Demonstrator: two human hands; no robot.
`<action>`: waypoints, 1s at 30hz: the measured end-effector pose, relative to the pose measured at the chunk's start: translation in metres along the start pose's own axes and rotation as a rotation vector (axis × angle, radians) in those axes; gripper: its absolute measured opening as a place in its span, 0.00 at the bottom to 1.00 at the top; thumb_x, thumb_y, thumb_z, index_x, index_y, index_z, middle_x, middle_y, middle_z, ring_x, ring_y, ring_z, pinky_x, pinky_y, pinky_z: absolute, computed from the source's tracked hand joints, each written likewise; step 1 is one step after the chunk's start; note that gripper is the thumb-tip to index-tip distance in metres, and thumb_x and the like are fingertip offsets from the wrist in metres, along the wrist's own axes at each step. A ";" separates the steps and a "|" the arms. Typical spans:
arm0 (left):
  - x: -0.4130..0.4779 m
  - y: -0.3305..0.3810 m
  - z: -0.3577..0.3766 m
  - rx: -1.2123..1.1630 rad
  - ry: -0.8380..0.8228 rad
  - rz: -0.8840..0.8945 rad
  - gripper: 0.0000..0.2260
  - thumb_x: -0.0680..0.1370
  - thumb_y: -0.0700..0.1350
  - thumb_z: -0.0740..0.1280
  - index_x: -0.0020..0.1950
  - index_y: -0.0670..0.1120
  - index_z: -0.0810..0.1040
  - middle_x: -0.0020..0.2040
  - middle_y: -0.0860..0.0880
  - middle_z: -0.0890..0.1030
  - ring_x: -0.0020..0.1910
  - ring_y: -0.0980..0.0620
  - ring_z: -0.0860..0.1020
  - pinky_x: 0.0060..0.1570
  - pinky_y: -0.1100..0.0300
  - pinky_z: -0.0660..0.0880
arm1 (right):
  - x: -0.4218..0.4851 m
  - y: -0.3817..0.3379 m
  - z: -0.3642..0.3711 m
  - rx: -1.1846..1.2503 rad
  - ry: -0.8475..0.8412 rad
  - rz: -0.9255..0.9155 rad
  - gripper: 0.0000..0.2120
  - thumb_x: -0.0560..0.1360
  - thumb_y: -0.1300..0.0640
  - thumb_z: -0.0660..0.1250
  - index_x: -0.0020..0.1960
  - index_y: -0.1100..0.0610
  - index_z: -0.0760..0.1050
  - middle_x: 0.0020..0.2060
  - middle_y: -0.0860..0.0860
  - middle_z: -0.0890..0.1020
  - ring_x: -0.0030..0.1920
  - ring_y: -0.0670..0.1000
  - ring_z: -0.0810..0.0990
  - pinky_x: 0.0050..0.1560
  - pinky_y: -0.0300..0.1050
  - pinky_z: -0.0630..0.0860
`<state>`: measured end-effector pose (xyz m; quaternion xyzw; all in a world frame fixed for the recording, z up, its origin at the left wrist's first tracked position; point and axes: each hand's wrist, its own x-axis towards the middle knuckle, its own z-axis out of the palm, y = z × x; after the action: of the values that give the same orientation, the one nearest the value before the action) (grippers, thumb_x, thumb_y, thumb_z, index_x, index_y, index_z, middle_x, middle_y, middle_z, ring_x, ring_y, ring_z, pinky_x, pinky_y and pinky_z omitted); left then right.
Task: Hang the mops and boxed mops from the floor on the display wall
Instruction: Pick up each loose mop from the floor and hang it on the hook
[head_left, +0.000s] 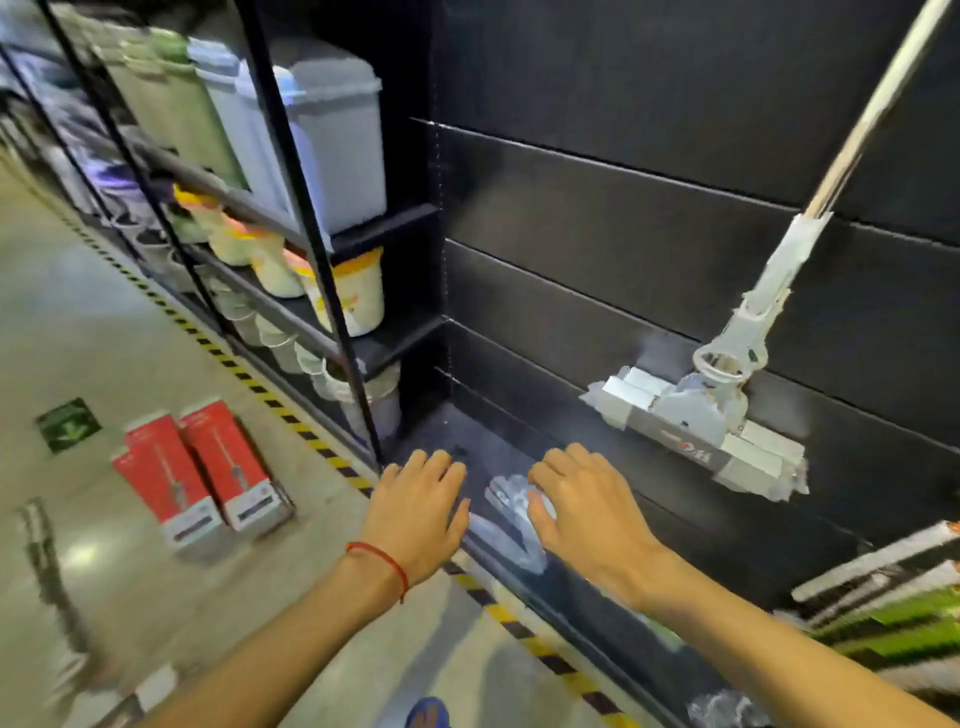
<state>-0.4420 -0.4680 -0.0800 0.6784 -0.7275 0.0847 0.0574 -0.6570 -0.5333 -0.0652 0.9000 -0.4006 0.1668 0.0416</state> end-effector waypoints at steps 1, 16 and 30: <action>-0.023 -0.006 0.000 -0.010 -0.023 -0.037 0.17 0.76 0.55 0.56 0.52 0.48 0.79 0.47 0.48 0.79 0.45 0.44 0.78 0.39 0.47 0.77 | -0.004 -0.018 0.004 0.017 -0.021 -0.037 0.05 0.74 0.53 0.68 0.42 0.53 0.80 0.37 0.50 0.80 0.39 0.55 0.78 0.37 0.51 0.76; -0.395 -0.173 -0.002 0.082 -0.183 -0.493 0.12 0.75 0.54 0.65 0.52 0.50 0.81 0.49 0.49 0.82 0.45 0.46 0.81 0.42 0.48 0.79 | -0.056 -0.365 0.081 0.191 -0.243 -0.351 0.12 0.74 0.49 0.65 0.51 0.54 0.83 0.42 0.49 0.82 0.44 0.55 0.80 0.43 0.50 0.79; -0.626 -0.358 -0.032 0.095 -0.223 -0.782 0.16 0.72 0.50 0.72 0.57 0.47 0.82 0.54 0.47 0.83 0.52 0.43 0.80 0.57 0.43 0.76 | -0.056 -0.676 0.130 0.190 -0.310 -0.612 0.16 0.75 0.44 0.62 0.51 0.54 0.81 0.43 0.51 0.81 0.44 0.55 0.78 0.45 0.51 0.74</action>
<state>-0.0401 0.1265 -0.1567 0.9109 -0.4116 0.0160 -0.0254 -0.1606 -0.0640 -0.1662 0.9927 -0.0969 0.0448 -0.0554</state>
